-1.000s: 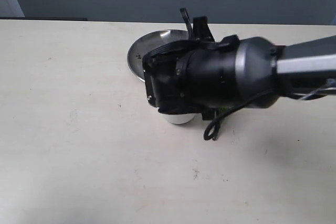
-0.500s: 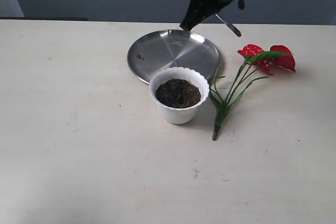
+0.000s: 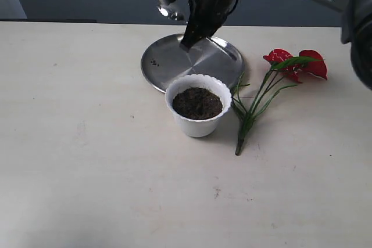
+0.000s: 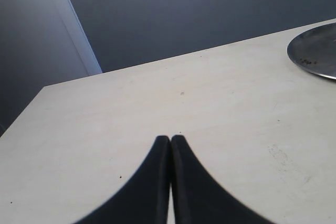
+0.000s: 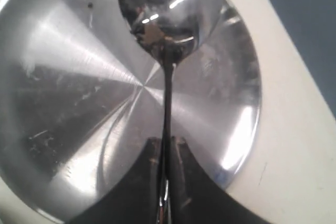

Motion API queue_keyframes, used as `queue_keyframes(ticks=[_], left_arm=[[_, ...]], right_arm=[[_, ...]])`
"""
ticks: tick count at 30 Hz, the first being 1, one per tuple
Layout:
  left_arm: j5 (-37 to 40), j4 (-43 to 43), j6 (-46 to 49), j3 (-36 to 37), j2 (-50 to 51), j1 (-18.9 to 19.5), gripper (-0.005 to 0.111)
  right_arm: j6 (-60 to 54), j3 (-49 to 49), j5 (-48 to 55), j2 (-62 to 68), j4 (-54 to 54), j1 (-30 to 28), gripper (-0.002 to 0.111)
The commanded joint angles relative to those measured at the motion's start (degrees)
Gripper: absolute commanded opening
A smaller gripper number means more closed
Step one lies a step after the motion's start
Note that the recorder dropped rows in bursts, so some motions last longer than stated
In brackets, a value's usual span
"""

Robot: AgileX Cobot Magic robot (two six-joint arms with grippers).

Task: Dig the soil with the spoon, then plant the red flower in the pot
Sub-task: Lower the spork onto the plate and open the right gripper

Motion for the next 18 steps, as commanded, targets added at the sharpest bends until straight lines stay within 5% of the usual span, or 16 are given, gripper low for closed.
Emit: queue_keyframes(ticks=[1,18], left_arm=[[-0.51,-0.18,-0.06,0.02,-0.2,0.03,0.0],[-0.51,-0.18,-0.06,0.02,-0.2,0.03,0.0]], right_arm=[[-0.63,-0.83,0.38,3.41,-1.06,-0.33,-0.001],[-0.63,-0.83,-4.82,7.55,0.26,-0.33,-0.001]])
